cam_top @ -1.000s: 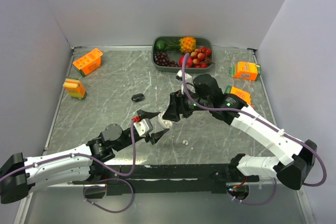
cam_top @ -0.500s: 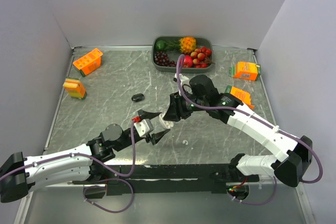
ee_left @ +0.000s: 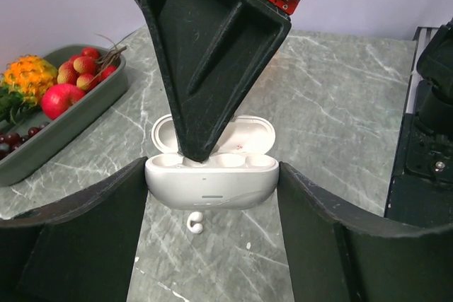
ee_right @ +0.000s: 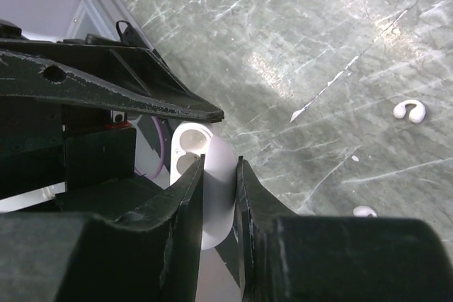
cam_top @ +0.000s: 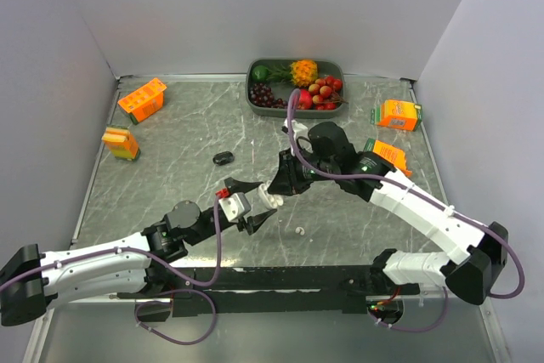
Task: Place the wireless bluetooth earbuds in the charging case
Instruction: Adjust the charging case, then pick up the earbud from the center of the board.
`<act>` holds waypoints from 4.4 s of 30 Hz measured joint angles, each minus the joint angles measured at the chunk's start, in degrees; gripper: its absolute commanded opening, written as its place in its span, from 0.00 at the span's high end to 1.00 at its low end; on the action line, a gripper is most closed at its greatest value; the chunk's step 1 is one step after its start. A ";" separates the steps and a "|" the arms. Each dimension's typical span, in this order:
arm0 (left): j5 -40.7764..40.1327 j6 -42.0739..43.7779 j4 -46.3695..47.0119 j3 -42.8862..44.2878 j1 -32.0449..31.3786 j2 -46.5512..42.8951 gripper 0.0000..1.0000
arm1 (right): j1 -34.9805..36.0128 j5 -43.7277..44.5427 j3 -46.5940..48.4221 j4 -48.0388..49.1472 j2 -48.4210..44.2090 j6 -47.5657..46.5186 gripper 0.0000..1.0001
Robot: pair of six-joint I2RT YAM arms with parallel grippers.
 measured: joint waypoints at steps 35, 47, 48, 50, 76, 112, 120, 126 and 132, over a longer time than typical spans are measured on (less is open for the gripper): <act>18.73 -12.72 -20.13 12.59 0.92 -0.42 0.18 | 13.94 9.84 3.52 -7.82 -11.80 -35.82 1.00; 22.91 -10.05 -19.41 11.98 0.94 -1.51 0.54 | 13.94 2.19 4.26 -8.26 -9.49 -35.58 1.00; 23.04 -10.01 -19.43 11.98 0.92 -1.42 0.57 | 13.94 1.90 4.31 -8.28 -9.31 -35.58 1.00; 23.21 -9.70 -19.52 11.98 1.03 -1.18 0.61 | 13.94 0.98 4.37 -8.44 -9.07 -35.41 1.00; 23.45 -10.25 -17.75 10.54 1.09 -1.73 0.99 | 13.94 0.22 5.09 -9.29 -8.90 -34.91 0.51; -2.45 -21.66 -14.99 -2.73 1.14 -22.53 0.99 | -3.65 18.56 -19.58 0.83 -1.05 -0.81 0.51; -2.64 -21.77 -15.15 -2.80 1.14 -20.24 0.99 | -3.65 16.44 -21.86 1.38 0.42 -0.76 0.56; -2.67 -22.16 -15.17 -2.80 1.14 -20.09 0.99 | -3.65 16.02 -24.55 1.66 3.76 0.44 0.60; -2.67 -22.18 -15.17 -2.80 1.14 -19.93 0.99 | -3.65 15.52 -25.16 2.19 4.33 0.87 0.60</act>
